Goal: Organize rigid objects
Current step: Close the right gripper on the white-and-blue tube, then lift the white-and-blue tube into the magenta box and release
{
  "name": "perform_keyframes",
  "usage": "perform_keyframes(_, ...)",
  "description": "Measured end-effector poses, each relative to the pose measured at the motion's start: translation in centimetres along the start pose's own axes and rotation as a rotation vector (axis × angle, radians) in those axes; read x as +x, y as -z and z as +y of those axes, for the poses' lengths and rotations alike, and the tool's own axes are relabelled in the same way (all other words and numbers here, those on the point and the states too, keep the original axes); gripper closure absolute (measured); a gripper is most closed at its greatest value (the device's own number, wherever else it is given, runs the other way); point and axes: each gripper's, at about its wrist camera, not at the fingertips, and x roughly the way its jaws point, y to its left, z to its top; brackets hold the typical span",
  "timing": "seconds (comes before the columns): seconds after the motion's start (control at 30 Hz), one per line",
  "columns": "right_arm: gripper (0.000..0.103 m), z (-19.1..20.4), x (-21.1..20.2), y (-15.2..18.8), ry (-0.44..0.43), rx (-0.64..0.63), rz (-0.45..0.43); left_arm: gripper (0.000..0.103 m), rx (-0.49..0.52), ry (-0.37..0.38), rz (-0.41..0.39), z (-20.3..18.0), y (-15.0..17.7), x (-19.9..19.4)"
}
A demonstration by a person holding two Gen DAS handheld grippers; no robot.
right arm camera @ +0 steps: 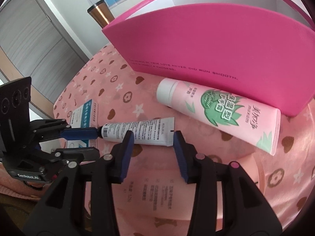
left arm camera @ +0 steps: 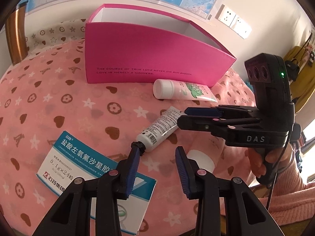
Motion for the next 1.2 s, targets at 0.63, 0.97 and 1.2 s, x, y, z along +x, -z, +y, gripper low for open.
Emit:
perform_keyframes(0.63, 0.058, 0.3, -6.6, 0.2, 0.056, 0.027, -0.178, 0.066, 0.096, 0.06, -0.092, -2.6, -3.2, -1.5)
perform_keyframes(0.97, 0.058, 0.0, -10.3, -1.6, 0.102, 0.018, -0.281, 0.065, 0.156, 0.08, -0.196, -4.6, -7.5, -2.7)
perform_keyframes(1.2, 0.058, -0.5, -12.2, -3.2, 0.143, 0.012, -0.333, 0.065, 0.199, 0.084, -0.244, -6.0, -9.9, -3.1)
